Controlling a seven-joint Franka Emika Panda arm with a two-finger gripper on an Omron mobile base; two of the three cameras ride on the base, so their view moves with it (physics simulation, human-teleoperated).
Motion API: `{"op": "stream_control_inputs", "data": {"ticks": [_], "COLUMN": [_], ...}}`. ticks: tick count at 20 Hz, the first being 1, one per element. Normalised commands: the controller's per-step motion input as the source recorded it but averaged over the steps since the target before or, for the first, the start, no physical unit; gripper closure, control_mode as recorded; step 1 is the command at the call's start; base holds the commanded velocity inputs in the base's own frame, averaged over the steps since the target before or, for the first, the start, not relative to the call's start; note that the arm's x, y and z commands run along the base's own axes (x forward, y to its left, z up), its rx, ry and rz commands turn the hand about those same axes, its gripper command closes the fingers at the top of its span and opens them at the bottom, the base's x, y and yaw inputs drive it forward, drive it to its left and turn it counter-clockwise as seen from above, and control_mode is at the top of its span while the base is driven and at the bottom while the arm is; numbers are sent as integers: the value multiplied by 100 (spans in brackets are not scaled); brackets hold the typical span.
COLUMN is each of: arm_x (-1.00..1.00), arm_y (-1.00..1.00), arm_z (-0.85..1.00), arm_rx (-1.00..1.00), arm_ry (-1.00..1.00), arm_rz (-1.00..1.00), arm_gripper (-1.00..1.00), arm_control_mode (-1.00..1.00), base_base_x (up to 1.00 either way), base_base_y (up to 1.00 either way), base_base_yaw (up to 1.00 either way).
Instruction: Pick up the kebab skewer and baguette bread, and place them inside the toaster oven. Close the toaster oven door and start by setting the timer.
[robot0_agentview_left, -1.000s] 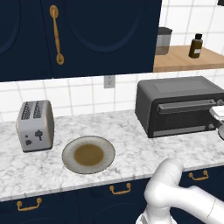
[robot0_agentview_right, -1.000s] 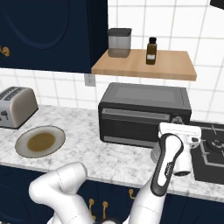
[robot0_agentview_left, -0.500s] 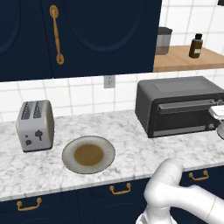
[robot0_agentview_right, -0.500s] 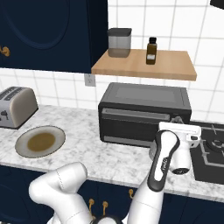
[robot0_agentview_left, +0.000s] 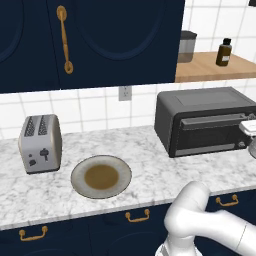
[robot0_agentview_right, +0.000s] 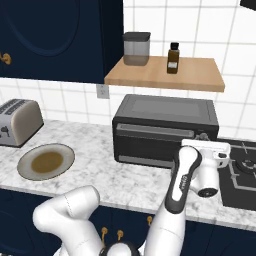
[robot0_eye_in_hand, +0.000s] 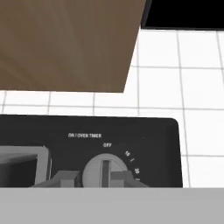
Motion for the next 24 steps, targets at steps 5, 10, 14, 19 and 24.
{"op": "stream_control_inputs", "data": {"ticks": [5,10,14,19,24], "arm_x": [0,0,0,0,2], "arm_y": [-58,-47,-58,-49,-50], "arm_z": [0,0,0,0,0], "arm_rx": [0,0,5,15,26], "arm_ry": [7,1,1,0,0], "arm_rz": [12,6,0,0,0], "arm_gripper": [100,100,100,100,100], "arm_control_mode": [-100,-100,-100,-100,-100], "base_base_x": [0,0,0,0,0], "base_base_y": [0,0,0,0,0], "base_base_yaw": [0,0,0,0,0]}}
